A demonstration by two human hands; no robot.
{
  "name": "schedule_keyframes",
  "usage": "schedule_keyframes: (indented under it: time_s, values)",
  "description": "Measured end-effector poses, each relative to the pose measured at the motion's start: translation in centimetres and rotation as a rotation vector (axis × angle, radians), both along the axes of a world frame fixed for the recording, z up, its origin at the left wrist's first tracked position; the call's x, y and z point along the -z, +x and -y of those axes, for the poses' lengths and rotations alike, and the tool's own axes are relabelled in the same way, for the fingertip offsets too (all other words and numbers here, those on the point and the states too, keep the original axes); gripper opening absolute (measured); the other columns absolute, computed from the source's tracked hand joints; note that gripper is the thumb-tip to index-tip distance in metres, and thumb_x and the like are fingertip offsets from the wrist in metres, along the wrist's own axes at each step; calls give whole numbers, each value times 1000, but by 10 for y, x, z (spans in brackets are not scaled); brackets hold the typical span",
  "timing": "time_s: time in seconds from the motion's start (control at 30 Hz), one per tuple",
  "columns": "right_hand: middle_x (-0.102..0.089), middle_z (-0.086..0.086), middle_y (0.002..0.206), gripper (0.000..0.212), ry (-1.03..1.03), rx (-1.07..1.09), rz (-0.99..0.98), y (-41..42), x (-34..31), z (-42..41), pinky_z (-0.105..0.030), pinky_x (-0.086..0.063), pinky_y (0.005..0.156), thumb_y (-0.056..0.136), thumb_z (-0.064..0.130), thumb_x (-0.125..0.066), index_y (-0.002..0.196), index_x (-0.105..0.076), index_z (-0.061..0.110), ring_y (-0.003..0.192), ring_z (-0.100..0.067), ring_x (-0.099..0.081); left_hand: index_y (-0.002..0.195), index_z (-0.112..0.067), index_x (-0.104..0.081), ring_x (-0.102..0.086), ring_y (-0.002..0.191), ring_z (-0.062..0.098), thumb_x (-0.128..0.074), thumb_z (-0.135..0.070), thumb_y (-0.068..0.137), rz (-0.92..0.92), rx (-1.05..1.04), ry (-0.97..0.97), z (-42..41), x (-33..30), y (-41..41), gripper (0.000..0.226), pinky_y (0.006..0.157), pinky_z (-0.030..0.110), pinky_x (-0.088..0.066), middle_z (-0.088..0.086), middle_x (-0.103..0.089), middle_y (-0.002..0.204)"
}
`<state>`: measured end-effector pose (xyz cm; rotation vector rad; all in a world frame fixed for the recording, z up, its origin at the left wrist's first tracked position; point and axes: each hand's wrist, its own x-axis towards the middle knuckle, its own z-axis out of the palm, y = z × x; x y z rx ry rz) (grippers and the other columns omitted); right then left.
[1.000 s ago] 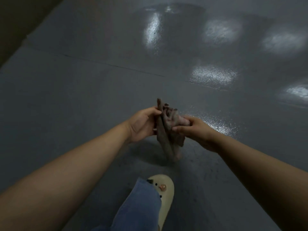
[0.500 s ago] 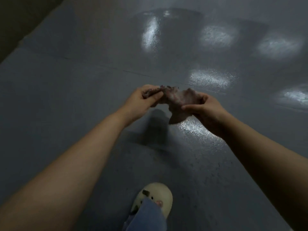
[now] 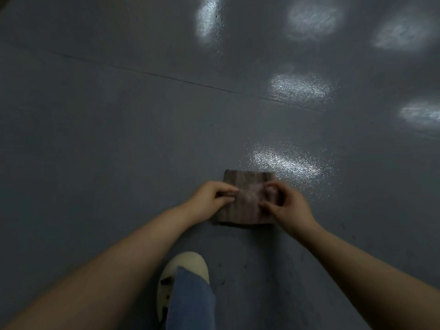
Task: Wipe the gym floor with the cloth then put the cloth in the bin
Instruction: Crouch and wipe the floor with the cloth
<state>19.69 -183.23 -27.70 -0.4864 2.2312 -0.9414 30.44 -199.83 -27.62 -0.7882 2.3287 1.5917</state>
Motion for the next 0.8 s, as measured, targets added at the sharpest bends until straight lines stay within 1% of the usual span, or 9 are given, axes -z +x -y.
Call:
schedule_keyframes:
  time_s: [0.07, 0.13, 0.2, 0.27, 0.33, 0.4, 0.53, 0.6, 0.8]
  values:
    - [-58, 6, 102, 47, -25, 78, -123, -14, -5, 8, -24, -44, 84, 77, 3, -73, 121, -58, 15, 92, -11, -54, 127, -8, -58, -54, 113, 20, -66, -3, 85, -98, -42, -259, 5, 1, -16, 43, 92, 14, -38, 16, -59, 123]
    - [-55, 2, 116, 53, 5, 146, -144, -26, -4, 7, -26, -41, 93, 82, 2, -67, 132, -50, 12, 104, -14, -52, 127, -11, -58, -54, 114, 33, -65, -9, 83, -146, -50, -577, 2, 4, -27, 45, 96, 30, -42, 17, -56, 125]
    - [-51, -8, 131, 53, 100, 188, -172, -31, 2, -4, -36, -39, 103, 84, 0, -59, 135, -47, 9, 118, -24, -49, 122, -14, -58, -59, 109, 42, -59, -17, 75, -164, 135, -795, -14, 17, -32, 47, 88, 46, -50, 22, -58, 122]
    - [-50, -14, 132, 50, 195, 180, -220, -32, 9, -20, -36, -33, 105, 83, -4, -55, 132, -49, 5, 123, -29, -45, 125, -19, -59, -52, 119, 45, -54, -32, 72, -73, 344, -909, -34, 40, -31, 55, 90, 57, -45, 24, -55, 129]
    - [-50, -14, 132, 46, 263, 158, -240, -32, 13, -34, -34, -29, 105, 84, -3, -54, 129, -52, 5, 124, -31, -43, 132, -23, -53, -23, 138, 45, -42, -51, 77, 12, 472, -936, -49, 60, -25, 62, 106, 59, -29, 24, -43, 140]
    - [-48, -13, 134, 44, 312, 149, -241, -34, 15, -44, -32, -26, 105, 85, -3, -52, 128, -52, 6, 125, -32, -41, 138, -25, -42, 3, 144, 39, -31, -59, 79, 17, 570, -932, -58, 70, -23, 69, 112, 53, -7, 23, -34, 146]
    - [-49, -15, 133, 41, 349, 162, -241, -41, 17, -50, -30, -24, 103, 85, -2, -51, 125, -55, 4, 124, -33, -42, 125, -19, -62, -31, 134, 34, -33, -56, 81, -84, 868, -939, -65, 61, -55, 65, 113, 46, -5, 23, -48, 138]
    - [-49, -17, 133, 40, 351, 189, -244, -48, 17, -48, -30, -24, 103, 85, -2, -51, 125, -55, 2, 124, -34, -43, 119, -19, -67, -43, 130, 35, -30, -53, 81, -55, 939, -949, -73, 58, -79, 63, 113, 43, -4, 18, -52, 135]
    - [-37, -19, 144, 44, 419, 208, -218, -77, 16, -43, -29, -19, 105, 90, 5, -46, 135, -46, 4, 134, -32, -32, 130, -28, -58, -43, 132, 34, -24, -56, 81, -53, 986, -969, -76, 67, -132, 66, 112, 47, -5, 13, -47, 142]
